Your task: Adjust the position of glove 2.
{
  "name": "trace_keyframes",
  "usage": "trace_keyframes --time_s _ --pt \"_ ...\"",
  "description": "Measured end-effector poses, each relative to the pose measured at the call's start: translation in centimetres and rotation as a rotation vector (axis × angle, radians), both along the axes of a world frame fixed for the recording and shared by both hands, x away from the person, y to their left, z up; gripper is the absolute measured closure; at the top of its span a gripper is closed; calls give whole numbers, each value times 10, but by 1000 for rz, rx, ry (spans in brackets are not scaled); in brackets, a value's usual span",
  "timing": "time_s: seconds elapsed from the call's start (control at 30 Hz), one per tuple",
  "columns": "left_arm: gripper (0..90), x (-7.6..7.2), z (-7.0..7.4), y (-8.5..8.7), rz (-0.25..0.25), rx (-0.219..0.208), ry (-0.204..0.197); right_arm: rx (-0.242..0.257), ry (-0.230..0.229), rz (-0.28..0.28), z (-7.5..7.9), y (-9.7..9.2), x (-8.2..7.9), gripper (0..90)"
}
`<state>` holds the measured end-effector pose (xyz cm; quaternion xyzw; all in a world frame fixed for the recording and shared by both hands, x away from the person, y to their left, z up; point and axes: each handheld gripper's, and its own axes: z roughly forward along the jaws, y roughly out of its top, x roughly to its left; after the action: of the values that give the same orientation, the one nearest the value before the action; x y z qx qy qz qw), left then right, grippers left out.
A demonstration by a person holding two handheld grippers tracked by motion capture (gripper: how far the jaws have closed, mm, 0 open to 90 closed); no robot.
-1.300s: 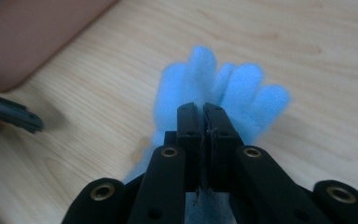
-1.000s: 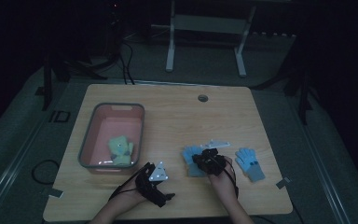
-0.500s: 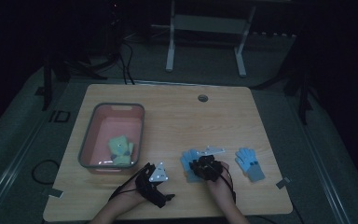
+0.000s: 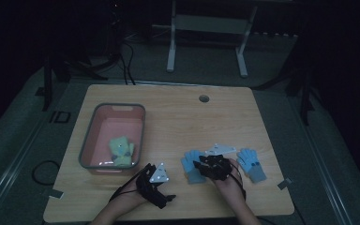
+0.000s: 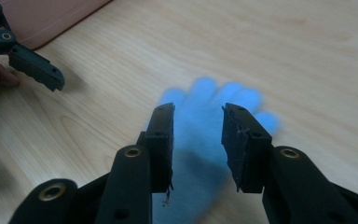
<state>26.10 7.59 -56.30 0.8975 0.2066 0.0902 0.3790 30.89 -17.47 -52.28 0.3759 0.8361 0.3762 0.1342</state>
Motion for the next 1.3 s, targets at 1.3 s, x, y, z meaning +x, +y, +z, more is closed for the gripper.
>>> trace_keyframes --time_s 1.3 --pt "37 1 0 1 -7 -21 8 -134 34 -68 -18 -189 22 615"
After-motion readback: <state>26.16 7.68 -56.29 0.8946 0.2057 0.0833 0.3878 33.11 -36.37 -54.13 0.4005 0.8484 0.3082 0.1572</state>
